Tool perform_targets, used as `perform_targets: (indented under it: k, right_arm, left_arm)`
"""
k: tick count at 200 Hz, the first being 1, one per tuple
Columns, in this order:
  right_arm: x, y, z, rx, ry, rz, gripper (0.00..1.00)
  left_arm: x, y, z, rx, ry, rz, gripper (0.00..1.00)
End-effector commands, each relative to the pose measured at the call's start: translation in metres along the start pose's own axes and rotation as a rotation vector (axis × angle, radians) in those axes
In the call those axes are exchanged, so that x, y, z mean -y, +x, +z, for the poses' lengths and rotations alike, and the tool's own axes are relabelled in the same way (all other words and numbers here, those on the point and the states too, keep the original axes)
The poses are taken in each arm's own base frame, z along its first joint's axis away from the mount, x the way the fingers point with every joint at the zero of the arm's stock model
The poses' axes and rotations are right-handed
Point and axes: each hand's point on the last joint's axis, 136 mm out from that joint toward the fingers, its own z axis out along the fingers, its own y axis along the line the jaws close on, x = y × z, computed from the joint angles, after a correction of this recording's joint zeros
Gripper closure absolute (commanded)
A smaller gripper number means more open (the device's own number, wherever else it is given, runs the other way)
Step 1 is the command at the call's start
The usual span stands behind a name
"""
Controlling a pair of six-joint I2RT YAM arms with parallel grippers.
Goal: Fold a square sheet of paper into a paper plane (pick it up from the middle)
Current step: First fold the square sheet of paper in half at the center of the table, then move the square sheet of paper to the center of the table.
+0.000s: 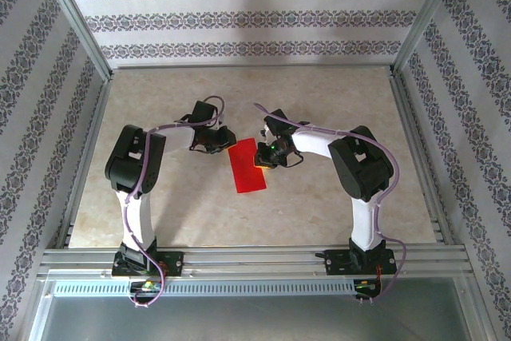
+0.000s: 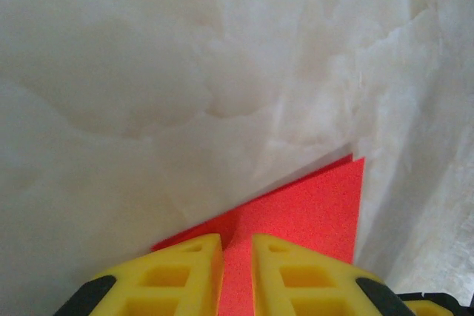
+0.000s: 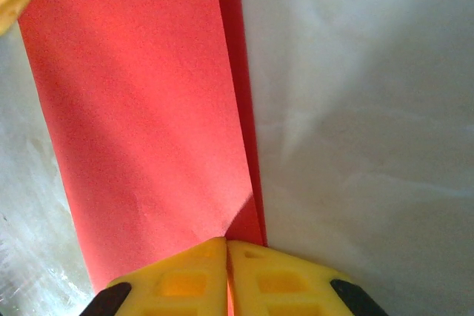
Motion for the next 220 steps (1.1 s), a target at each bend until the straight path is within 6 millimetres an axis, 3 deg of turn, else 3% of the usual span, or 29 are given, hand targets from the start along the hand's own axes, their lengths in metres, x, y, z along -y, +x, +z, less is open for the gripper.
perform_targets:
  k: [1,39,75,110,136,171,220]
  right_arm:
    - [0.148,0.077,0.019,-0.210,0.534,0.155,0.87]
    - [0.145,0.074,0.019,-0.199,0.523,0.162,0.87]
    - [0.140,0.065,0.012,-0.138,0.495,0.214,0.87]
    - [0.123,0.048,-0.004,-0.048,0.415,0.247,0.87]
    - [0.089,0.036,-0.007,-0.022,0.248,0.250,0.87]
    - [0.042,0.019,-0.021,0.025,0.030,0.231,0.86]
    - [0.023,0.007,-0.041,0.106,-0.094,0.167,0.86]
  left_arm:
    - [-0.053,-0.027,-0.013,0.090,-0.153,-0.016,0.80]
    - [-0.021,-0.040,-0.039,0.133,-0.086,0.016,0.79]
    - [0.017,-0.016,-0.055,0.134,-0.014,0.021,0.79]
    - [0.052,0.022,-0.045,0.069,0.063,0.031,0.79]
    - [0.074,0.042,-0.027,0.011,0.123,0.028,0.79]
    - [0.081,0.059,-0.004,-0.047,0.137,0.013,0.84]
    - [0.071,0.073,0.005,-0.074,0.128,-0.010,0.87]
